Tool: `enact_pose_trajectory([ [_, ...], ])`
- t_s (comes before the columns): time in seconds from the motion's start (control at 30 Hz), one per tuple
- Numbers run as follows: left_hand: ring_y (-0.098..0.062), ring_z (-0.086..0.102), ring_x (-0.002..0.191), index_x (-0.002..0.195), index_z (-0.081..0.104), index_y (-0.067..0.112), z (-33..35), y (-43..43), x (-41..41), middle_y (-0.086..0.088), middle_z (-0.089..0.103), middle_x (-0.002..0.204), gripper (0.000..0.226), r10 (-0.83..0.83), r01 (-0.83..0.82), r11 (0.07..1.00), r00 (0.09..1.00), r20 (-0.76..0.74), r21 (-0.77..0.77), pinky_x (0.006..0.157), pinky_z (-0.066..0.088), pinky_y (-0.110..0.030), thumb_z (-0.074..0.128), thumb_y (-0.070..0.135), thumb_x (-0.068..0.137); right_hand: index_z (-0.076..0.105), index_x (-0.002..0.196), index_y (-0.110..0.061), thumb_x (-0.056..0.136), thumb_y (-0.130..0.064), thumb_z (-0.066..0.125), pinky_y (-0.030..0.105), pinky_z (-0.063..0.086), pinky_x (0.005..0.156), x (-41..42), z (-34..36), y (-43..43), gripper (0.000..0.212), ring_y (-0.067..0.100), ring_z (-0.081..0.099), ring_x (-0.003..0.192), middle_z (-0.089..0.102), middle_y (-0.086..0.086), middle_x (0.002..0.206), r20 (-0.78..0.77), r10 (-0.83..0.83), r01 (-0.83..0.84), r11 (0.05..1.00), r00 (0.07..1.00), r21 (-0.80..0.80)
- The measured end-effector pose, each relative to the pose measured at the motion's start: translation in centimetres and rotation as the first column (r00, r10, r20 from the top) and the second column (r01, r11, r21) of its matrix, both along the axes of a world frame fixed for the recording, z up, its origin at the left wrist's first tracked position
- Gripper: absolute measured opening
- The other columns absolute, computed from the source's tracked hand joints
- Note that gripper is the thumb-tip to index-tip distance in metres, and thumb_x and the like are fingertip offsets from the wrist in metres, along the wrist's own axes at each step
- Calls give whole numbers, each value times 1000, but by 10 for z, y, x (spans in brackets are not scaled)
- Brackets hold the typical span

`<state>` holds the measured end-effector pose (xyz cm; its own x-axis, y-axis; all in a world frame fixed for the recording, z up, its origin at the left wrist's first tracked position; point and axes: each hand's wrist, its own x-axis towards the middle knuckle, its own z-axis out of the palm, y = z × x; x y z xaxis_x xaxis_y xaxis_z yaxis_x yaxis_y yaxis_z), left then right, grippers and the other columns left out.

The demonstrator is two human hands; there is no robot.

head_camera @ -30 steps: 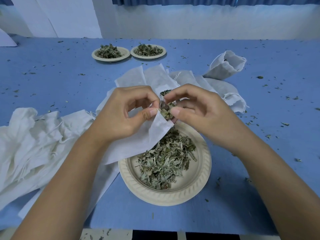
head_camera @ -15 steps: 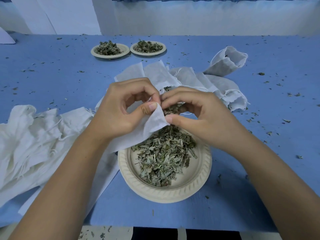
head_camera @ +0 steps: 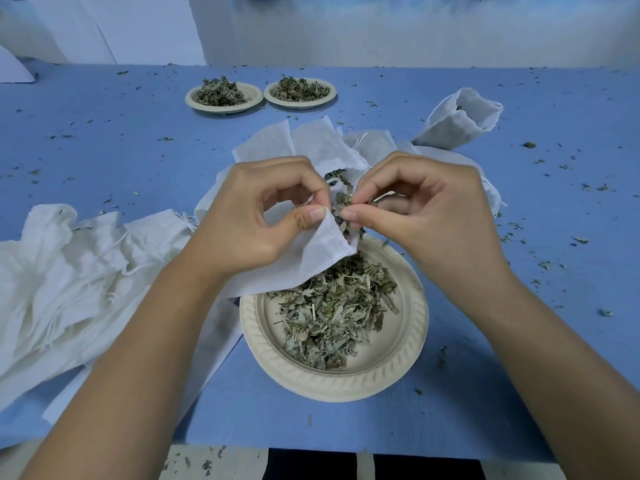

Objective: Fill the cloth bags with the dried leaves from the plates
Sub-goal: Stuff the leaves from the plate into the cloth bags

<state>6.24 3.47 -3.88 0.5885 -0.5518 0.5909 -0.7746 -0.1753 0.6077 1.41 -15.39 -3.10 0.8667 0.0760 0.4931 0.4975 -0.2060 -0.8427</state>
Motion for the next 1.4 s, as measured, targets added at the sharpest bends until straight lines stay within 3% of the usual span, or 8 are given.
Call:
enact_pose_trajectory([
  [0.2, -13, 53, 69, 84, 62, 15, 0, -2, -3, -1, 59, 78, 4, -6, 5, 999, 1000, -16, -37, 67, 39, -19, 61, 15, 88, 74, 86, 2, 76, 8, 73, 33, 56, 78, 2, -7, 7, 12, 21, 66, 77, 67, 11, 84, 97, 129, -88, 934, 987, -345],
  [0.33, -18, 52, 68, 86, 61, 19, 3, 2, -3, -2, 59, 78, 3, -2, 1, 996, 1000, -16, -85, 65, 39, -24, 61, 17, 88, 68, 99, 2, 77, 10, 71, 30, 53, 85, 4, 0, -3, 24, 21, 66, 89, 65, 14, 97, 13, 237, -229, 951, 971, -208],
  [0.57, -32, 47, 64, 86, 60, 13, 2, -3, -6, -8, 58, 78, 3, -49, 46, 991, 998, -28, -125, 57, 36, -37, 58, 15, 87, 69, 78, 0, 80, 10, 62, 26, 46, 66, 0, -12, 11, 12, 17, 56, 67, 62, 4, 72, 287, 140, 14, 879, 948, -477],
  [0.8, -31, 51, 68, 89, 58, 16, 4, 0, -3, -7, 58, 80, 3, -31, 30, 994, 999, -12, -100, 61, 39, -33, 55, 16, 89, 72, 83, -3, 89, -9, 47, 39, 36, 102, -3, -4, 2, 27, 19, 66, 77, 71, 3, 83, 495, -8, 218, 903, 869, -369],
  [0.93, -10, 55, 74, 86, 58, 7, 3, -3, -6, -2, 56, 80, 9, -49, 49, 996, 999, -1, -68, 67, 38, -20, 53, 14, 90, 67, 79, -2, 95, -29, 34, 44, 25, 111, -6, -13, 14, 45, 11, 53, 75, 57, -5, 73, 277, 226, 25, 732, 934, -681],
  [1.17, -33, 45, 65, 88, 57, 16, 4, 0, -5, -6, 55, 79, 4, -22, 20, 994, 1000, -13, -106, 60, 35, -33, 54, 17, 90, 71, 76, -2, 93, -14, 37, 47, 39, 98, -2, -6, 0, 40, 19, 67, 74, 71, 6, 78, 499, -17, 186, 938, 867, -291],
  [1.3, -31, 47, 65, 85, 58, 8, 3, -3, -6, -6, 55, 79, 11, -21, 22, 999, 1000, 21, -44, 60, 36, -29, 53, 17, 91, 68, 78, -1, 95, -29, 34, 40, 32, 107, -3, -13, 12, 46, 19, 59, 74, 61, -1, 74, 362, 163, 103, 782, 918, -615],
  [1.4, -27, 45, 64, 85, 58, 6, 1, -2, -4, -6, 54, 78, 14, -6, 7, 999, 1000, 24, -45, 59, 35, -30, 53, 18, 91, 61, 69, -2, 95, -27, 36, 38, 31, 107, -4, -11, 13, 44, 14, 55, 68, 57, -2, 68, 277, 217, -16, 813, 936, -583],
])
